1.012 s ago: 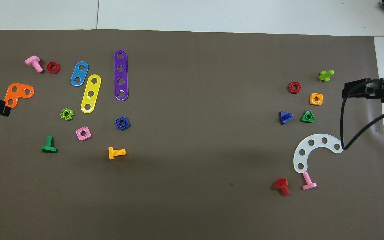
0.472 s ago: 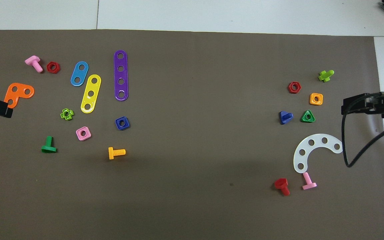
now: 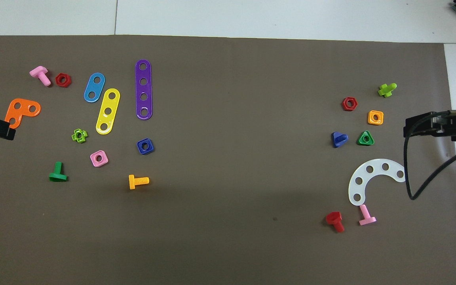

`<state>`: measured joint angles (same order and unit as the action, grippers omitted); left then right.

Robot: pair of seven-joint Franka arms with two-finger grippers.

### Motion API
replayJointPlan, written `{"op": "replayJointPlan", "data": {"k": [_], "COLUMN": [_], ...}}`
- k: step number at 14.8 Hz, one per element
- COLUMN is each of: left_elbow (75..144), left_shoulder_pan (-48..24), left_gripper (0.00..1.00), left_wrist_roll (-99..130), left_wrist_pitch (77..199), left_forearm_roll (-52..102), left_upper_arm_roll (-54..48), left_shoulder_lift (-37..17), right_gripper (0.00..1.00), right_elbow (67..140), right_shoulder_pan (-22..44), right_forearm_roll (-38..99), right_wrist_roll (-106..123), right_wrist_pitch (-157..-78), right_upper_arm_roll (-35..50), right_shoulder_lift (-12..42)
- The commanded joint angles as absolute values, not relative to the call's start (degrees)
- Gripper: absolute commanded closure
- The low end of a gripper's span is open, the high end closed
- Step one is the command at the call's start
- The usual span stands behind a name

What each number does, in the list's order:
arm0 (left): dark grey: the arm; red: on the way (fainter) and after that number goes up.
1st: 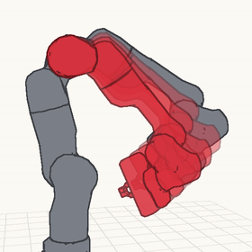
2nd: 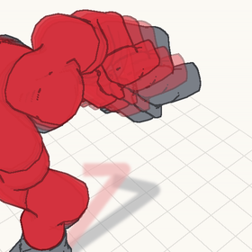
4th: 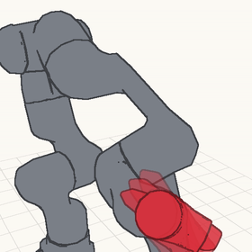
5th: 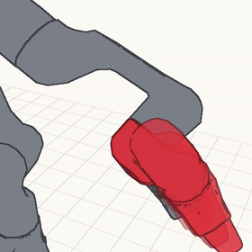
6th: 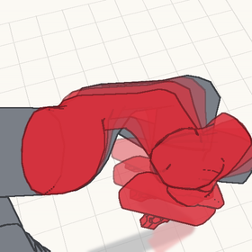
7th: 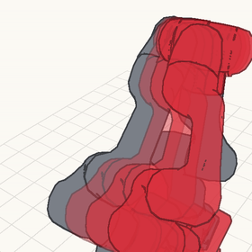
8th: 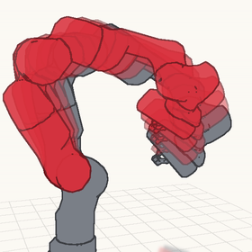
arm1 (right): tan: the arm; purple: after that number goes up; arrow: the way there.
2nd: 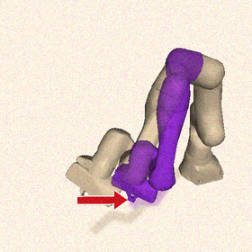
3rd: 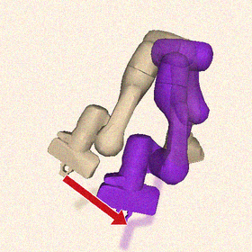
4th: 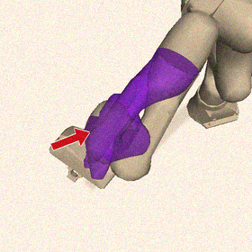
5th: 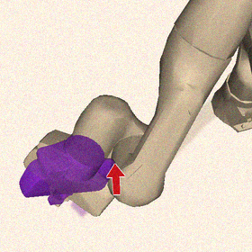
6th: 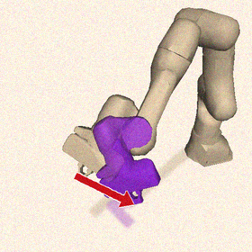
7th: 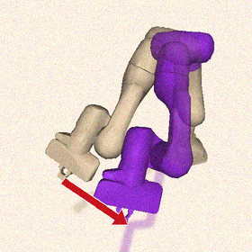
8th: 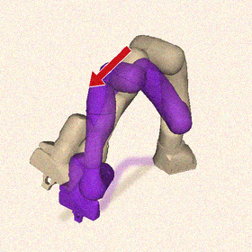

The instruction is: Unscrew and place screws in storage area

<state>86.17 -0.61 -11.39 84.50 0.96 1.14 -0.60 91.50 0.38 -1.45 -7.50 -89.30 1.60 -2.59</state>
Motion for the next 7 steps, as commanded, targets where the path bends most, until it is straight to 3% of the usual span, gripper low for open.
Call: {"op": "replayJointPlan", "data": {"k": [1,7], "left_elbow": [88.68,88.68], "left_shoulder_pan": [-1.14,-1.14], "left_gripper": [0.00,0.00], "left_wrist_roll": [-11.60,-11.60], "left_wrist_pitch": [85.96,86.92], "left_forearm_roll": [0.44,0.53], "left_upper_arm_roll": [1.41,1.32], "left_shoulder_lift": [1.32,1.32], "right_gripper": [0.00,0.00], "right_elbow": [92.72,93.78], "right_shoulder_pan": [0.00,0.00], "right_forearm_roll": [-0.53,-0.53], "right_wrist_roll": [-8.61,-8.61], "right_wrist_pitch": [-87.98,-88.24], "right_upper_arm_roll": [2.02,2.02], "right_shoulder_lift": [-3.69,-4.39]}}
